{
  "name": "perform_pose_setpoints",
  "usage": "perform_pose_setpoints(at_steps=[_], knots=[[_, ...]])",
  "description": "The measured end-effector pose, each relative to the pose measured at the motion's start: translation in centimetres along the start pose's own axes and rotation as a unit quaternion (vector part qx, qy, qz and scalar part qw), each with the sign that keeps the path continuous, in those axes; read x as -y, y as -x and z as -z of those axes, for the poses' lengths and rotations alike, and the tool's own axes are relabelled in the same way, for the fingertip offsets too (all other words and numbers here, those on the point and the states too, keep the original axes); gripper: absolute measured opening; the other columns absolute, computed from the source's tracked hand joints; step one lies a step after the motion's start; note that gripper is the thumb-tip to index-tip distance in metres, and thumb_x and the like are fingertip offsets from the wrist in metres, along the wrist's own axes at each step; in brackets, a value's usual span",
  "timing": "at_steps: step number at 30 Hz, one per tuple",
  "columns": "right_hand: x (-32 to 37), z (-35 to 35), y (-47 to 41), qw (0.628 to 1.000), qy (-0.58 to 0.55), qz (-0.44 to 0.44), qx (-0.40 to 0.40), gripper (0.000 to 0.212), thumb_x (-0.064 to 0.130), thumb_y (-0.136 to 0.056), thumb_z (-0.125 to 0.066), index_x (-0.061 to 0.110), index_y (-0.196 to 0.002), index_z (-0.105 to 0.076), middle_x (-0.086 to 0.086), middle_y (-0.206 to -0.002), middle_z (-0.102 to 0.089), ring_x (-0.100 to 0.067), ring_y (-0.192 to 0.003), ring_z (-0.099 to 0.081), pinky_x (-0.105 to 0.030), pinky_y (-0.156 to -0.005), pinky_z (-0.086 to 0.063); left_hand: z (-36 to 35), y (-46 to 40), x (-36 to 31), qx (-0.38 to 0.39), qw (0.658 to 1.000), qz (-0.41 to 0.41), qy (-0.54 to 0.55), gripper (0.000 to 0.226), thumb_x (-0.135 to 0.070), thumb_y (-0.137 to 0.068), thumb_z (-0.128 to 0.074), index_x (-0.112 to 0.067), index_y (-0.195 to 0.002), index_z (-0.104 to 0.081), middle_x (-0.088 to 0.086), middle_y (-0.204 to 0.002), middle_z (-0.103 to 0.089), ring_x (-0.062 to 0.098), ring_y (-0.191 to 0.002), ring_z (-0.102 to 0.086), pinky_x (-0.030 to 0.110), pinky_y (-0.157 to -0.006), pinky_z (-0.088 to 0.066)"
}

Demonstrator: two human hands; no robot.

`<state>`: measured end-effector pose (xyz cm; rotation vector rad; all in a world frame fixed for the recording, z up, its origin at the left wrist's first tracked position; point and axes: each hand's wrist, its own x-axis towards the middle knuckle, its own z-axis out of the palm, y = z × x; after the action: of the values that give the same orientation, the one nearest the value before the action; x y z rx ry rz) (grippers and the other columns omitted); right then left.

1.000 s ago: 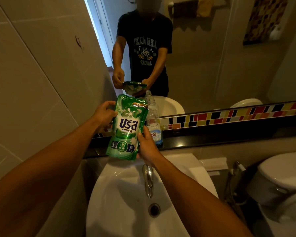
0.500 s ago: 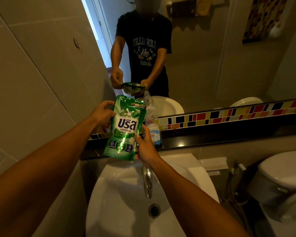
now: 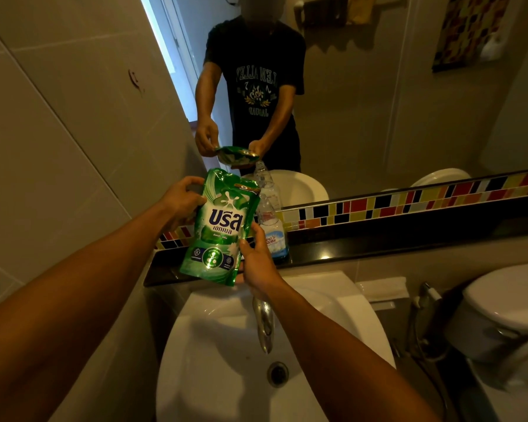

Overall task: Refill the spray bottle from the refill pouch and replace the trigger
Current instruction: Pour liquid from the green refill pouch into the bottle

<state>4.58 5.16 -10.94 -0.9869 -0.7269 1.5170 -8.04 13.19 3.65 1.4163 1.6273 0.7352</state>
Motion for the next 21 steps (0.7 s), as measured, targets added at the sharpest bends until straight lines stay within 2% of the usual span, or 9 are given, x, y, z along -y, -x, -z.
perform_pose_setpoints(at_steps=[2, 5, 8, 13, 16, 21], knots=[[0.08, 0.01, -0.02, 1.000, -0.002, -0.005, 0.000, 0.051, 0.024, -0.109, -0.049, 0.049, -0.150, -0.035, 0.004, -0.130, -0.063, -0.031, -0.115, -0.069, -0.054, -0.078, -0.064, 0.01, -0.16, 0.00, -0.003, 1.000, 0.003, -0.001, 0.048, -0.001, -0.097, -0.051, -0.026, -0.138, -0.049, 0.014, -0.113, -0.062, 0.022, -0.086, -0.062, 0.033, -0.063, -0.052], [0.17, -0.04, 0.05, 1.000, -0.008, -0.008, -0.001, 0.049, 0.024, -0.109, -0.048, 0.051, -0.148, -0.035, 0.012, -0.118, -0.063, -0.028, -0.111, -0.070, -0.056, -0.080, -0.063, 0.01, -0.29, 0.00, -0.003, 1.000, 0.004, -0.003, 0.047, -0.001, -0.098, -0.051, -0.025, -0.138, -0.049, 0.015, -0.116, -0.062, 0.021, -0.085, -0.062, 0.032, -0.060, -0.051], [0.05, -0.15, -0.04, 1.000, -0.012, -0.008, -0.002, 0.049, 0.024, -0.109, -0.048, 0.053, -0.146, -0.036, 0.014, -0.117, -0.063, -0.031, -0.113, -0.069, -0.059, -0.081, -0.062, 0.00, -0.38, -0.10, -0.002, 1.000, 0.002, -0.009, 0.046, -0.002, -0.098, -0.051, -0.025, -0.138, -0.049, 0.015, -0.116, -0.062, 0.022, -0.086, -0.063, 0.033, -0.062, -0.052], [-0.10, -0.45, -0.11, 1.000, -0.022, -0.011, -0.003, 0.045, 0.026, -0.109, -0.049, 0.059, -0.137, -0.038, 0.000, -0.131, -0.065, -0.034, -0.115, -0.070, -0.066, -0.084, -0.060, 0.40, -0.68, -0.31, 0.001, 1.000, 0.000, -0.025, 0.048, -0.002, -0.097, -0.053, -0.025, -0.139, -0.049, 0.017, -0.119, -0.064, 0.024, -0.090, -0.065, 0.033, -0.062, -0.052], [-0.20, -0.54, -0.13, 0.999, -0.033, -0.005, -0.002, 0.042, 0.025, -0.109, -0.049, 0.059, -0.132, -0.041, 0.002, -0.129, -0.065, -0.033, -0.115, -0.069, -0.065, -0.085, -0.059, 0.40, -0.79, -0.43, 0.000, 0.999, -0.003, -0.035, 0.049, -0.002, -0.097, -0.054, -0.024, -0.139, -0.049, 0.015, -0.116, -0.065, 0.024, -0.091, -0.063, 0.034, -0.064, -0.051], [-0.25, -0.70, -0.16, 0.999, -0.037, -0.003, 0.002, 0.045, 0.023, -0.108, -0.049, 0.063, -0.129, -0.040, -0.005, -0.144, -0.058, -0.034, -0.119, -0.067, -0.066, -0.086, -0.059, 0.53, -0.90, -0.52, 0.001, 0.999, 0.000, -0.034, 0.048, -0.002, -0.096, -0.054, -0.025, -0.138, -0.051, 0.016, -0.121, -0.064, 0.025, -0.094, -0.063, 0.034, -0.063, -0.050]])
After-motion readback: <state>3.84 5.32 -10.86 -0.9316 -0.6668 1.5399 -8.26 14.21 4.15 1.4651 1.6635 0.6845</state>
